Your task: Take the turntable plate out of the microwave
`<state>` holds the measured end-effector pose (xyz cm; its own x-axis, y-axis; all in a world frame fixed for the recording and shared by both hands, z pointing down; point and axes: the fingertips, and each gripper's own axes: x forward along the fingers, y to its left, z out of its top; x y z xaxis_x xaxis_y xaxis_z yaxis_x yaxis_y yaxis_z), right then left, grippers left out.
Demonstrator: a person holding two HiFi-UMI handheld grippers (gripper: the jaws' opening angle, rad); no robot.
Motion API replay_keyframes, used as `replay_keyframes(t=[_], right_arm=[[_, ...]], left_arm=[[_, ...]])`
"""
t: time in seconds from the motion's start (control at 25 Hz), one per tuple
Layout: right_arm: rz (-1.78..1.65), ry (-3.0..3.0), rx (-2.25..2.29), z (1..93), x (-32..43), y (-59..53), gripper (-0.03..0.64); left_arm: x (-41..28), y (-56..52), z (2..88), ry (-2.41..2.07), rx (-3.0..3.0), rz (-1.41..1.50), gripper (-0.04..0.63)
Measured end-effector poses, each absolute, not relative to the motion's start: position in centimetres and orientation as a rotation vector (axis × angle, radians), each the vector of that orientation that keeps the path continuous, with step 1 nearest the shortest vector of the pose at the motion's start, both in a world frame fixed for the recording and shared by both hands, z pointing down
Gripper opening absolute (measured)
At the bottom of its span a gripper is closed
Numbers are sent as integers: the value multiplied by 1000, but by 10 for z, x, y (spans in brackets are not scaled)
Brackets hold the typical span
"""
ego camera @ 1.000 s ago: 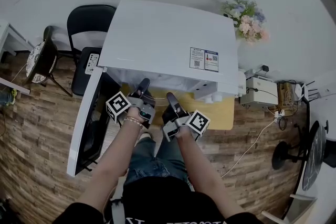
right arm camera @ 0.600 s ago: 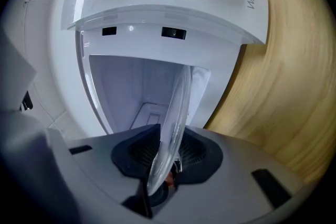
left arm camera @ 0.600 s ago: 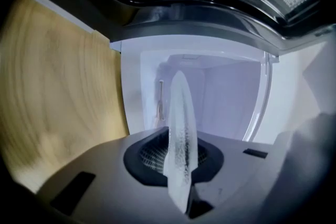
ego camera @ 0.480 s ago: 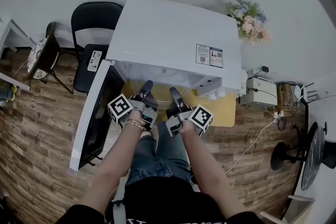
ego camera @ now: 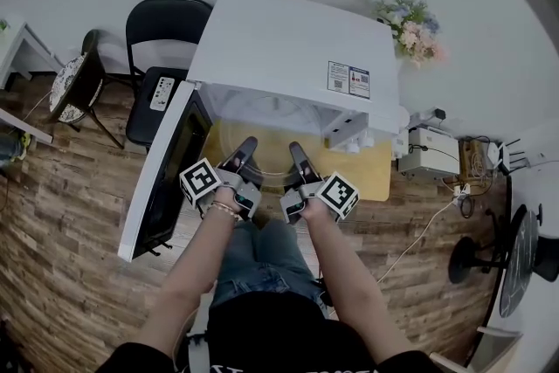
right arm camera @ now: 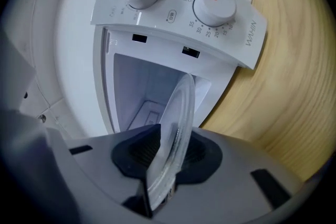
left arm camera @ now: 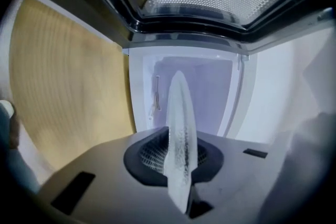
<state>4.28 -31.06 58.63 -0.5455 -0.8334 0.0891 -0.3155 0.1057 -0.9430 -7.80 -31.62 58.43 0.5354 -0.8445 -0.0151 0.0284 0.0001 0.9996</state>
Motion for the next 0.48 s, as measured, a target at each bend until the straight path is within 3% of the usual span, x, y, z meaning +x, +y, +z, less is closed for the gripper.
replay_keyframes(t=[0.48], right_arm=[[-1387, 2075, -1040, 544, 49, -243, 84]], left_arm=[[-68, -240, 546, -837, 1469, -824, 31]])
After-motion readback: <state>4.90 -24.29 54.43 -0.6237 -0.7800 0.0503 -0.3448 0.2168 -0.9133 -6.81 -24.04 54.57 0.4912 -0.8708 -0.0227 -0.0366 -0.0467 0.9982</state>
